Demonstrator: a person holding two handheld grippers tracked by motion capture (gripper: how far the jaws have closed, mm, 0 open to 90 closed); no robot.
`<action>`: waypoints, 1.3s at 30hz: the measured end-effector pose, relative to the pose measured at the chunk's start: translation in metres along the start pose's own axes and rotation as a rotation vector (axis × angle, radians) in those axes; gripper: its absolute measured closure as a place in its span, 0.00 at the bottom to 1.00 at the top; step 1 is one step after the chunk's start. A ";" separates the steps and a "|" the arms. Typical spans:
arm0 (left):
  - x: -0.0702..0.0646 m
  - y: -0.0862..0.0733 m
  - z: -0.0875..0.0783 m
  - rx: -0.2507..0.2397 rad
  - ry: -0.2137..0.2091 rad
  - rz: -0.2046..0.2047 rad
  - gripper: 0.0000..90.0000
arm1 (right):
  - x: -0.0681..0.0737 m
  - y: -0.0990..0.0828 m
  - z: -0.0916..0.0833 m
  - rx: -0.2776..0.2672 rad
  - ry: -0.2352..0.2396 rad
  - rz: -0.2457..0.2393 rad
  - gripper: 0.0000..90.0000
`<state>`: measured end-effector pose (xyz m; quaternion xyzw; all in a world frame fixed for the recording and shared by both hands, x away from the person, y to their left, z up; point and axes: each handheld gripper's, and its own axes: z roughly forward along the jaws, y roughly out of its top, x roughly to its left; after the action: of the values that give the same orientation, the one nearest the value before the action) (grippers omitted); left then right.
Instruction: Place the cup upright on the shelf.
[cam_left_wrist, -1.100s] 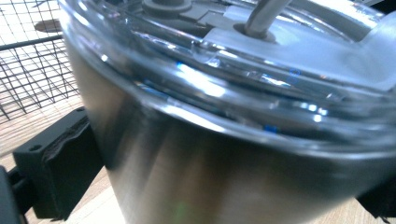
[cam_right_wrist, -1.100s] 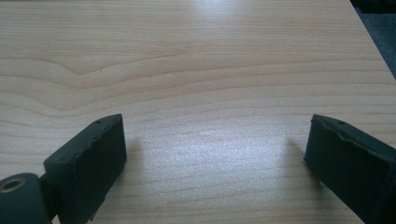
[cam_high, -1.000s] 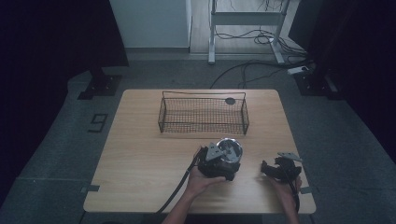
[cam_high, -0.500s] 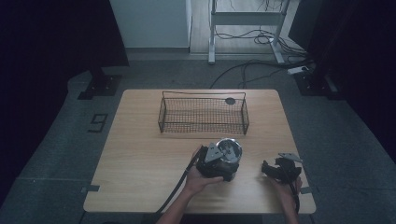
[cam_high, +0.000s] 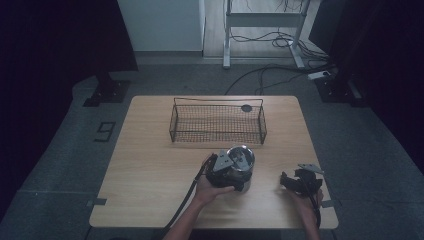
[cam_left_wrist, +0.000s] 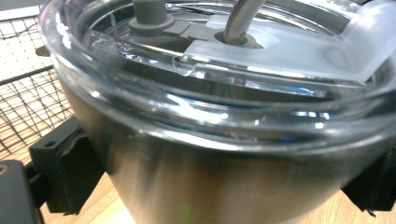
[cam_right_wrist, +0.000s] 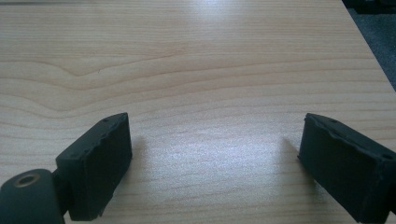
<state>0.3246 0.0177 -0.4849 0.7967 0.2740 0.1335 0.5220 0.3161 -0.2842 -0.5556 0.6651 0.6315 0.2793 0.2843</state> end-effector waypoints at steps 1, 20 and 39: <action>0.000 0.000 0.000 0.000 0.000 0.000 0.04 | 0.000 0.000 0.000 0.000 0.000 0.000 0.10; 0.021 0.013 -0.033 -0.087 0.007 -0.063 0.05 | 0.000 0.000 0.000 -0.001 0.000 0.001 0.10; 0.036 0.036 -0.072 -0.129 0.081 -0.051 0.05 | 0.000 0.001 0.001 -0.001 -0.006 0.003 0.10</action>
<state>0.3285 0.0817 -0.4246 0.7482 0.3058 0.1698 0.5638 0.3172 -0.2839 -0.5557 0.6667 0.6296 0.2779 0.2862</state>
